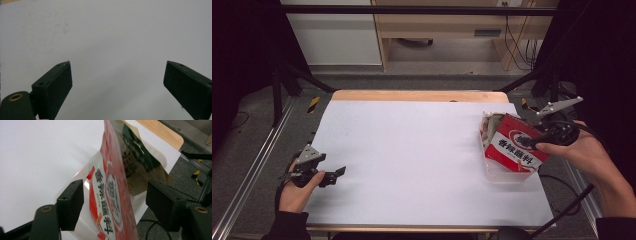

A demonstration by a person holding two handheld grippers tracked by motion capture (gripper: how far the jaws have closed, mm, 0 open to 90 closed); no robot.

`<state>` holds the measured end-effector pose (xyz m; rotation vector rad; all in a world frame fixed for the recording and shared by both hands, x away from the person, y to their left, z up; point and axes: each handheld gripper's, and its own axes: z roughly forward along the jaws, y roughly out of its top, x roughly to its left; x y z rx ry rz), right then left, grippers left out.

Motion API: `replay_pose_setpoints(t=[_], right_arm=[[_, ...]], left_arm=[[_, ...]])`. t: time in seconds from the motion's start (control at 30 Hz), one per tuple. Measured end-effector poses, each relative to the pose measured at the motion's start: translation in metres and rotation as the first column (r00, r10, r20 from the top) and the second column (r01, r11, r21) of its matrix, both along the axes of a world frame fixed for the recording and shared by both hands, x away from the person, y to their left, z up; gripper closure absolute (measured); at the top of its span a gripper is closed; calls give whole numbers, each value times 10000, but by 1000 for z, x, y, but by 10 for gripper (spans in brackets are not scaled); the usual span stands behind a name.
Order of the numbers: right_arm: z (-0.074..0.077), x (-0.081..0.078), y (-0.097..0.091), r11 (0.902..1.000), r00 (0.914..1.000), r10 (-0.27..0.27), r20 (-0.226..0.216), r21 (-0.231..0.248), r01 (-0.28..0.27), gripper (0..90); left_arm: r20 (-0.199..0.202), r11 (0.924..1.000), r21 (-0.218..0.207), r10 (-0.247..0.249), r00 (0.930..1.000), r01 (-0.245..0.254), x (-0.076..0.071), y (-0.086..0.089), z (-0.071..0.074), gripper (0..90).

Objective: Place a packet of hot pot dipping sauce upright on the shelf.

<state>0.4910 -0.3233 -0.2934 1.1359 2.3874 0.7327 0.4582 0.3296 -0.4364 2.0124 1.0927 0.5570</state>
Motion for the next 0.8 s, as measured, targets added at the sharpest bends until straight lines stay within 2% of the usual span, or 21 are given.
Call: replay_pose_setpoints(t=[0.2,0.47,0.8], right_arm=[[4,6,17,10000,9995,-32,315,-56,34,240],[14,8,31,10000,9979,-12,652,-5,12,201],[31,7,59,9998,9891,-54,1469,213,23,173]], left_arm=[[8,10000,-56,28,10000,-28,0,0,0,84],[17,10000,-55,20,10000,-20,0,0,0,84],[41,9999,-87,69,10000,-68,0,1,0,83]])
